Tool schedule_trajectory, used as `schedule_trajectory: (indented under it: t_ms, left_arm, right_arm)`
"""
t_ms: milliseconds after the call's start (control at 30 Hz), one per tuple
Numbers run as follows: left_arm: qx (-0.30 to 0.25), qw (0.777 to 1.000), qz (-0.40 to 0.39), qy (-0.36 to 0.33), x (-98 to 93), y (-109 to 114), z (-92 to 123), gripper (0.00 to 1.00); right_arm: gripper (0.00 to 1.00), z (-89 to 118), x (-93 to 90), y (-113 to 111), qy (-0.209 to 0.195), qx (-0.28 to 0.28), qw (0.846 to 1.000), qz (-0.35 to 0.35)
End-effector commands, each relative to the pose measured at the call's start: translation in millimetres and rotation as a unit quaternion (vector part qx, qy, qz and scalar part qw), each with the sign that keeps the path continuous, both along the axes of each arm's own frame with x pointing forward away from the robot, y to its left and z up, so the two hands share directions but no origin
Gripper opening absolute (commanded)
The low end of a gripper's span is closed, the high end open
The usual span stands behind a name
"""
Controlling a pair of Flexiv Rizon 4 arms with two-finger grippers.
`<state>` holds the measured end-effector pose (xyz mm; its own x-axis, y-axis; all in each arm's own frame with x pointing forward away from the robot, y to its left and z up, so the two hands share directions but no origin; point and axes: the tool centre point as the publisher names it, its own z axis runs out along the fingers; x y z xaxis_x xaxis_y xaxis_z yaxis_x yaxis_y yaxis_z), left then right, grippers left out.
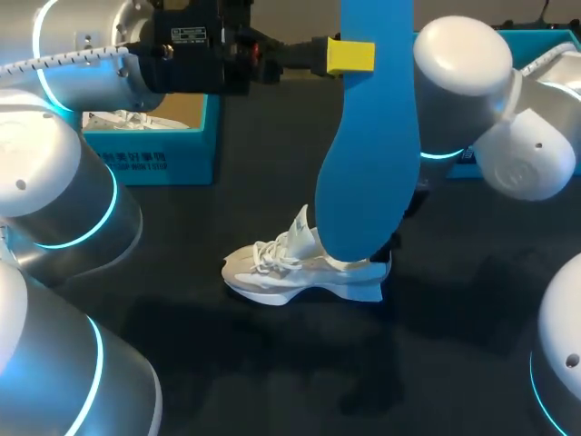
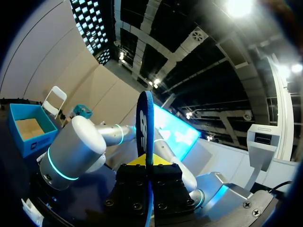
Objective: Take the shoe out of the shoebox, open the shoe tongue, remove and reinsert the insole, then place the shoe into the shoebox
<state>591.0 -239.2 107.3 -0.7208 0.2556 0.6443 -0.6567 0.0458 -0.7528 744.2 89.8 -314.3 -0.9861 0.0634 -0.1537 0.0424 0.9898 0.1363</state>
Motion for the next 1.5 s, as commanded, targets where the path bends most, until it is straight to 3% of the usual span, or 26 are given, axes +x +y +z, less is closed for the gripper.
schedule_trajectory:
  t_ms: [33,1167,1500]
  left_arm:
    - [0.0,1.0,0.001,0.001,-1.4,0,-1,0.0]
    - [0.0,1.0,0.001,0.001,-1.4,0,-1,0.0]
    - [0.0,1.0,0.001,0.001,-1.4,0,-1,0.0]
  right_arm:
    - [1.0,-3,0.0,-1,-0.001,0.002,1.0,0.0]
    - [1.0,-8,-1.1,4,0.002,0.011,1.0,-0.009]
    - [1.0,-9,14.6,18,-0.002,0.003,1.0,-0.009]
